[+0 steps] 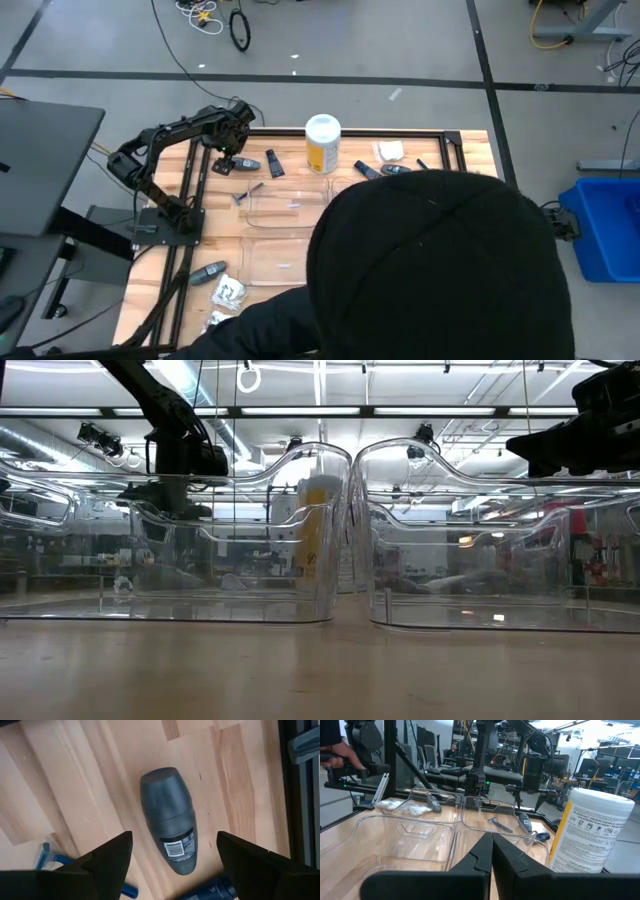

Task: Pick & Place Travel size toiletries
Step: Put the top left black deodorant into the top left transparent bin

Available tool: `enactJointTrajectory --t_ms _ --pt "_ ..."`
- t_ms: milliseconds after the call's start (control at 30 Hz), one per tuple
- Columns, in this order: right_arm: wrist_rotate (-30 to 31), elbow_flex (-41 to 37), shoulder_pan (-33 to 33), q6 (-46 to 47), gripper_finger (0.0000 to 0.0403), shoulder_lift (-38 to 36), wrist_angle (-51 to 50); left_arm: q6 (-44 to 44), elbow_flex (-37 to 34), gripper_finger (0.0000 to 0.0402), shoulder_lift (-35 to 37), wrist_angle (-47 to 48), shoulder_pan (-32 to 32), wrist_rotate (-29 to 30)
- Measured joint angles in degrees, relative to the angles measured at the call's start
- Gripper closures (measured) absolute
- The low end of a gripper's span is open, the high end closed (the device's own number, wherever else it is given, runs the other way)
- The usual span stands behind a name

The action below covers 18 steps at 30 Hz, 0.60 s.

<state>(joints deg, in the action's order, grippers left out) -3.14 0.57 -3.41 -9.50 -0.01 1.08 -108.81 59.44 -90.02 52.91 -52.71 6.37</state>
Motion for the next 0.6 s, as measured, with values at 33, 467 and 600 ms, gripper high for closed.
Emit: enactJointTrajectory --t_ms 33,467,600 --pt "0.01 -0.01 0.01 0.00 0.0390 0.00 -0.02 -0.05 0.00 0.0104 0.00 0.14 0.00 0.09" --pt "-0.01 -0.01 0.01 0.00 0.0390 0.00 -0.02 -3.12 -8.02 0.0104 0.00 -12.97 -0.02 -1.53" --pt "0.01 0.00 0.00 0.00 0.0390 0.00 -0.01 -3.29 -9.03 0.0104 0.00 -13.62 -0.02 -1.82"
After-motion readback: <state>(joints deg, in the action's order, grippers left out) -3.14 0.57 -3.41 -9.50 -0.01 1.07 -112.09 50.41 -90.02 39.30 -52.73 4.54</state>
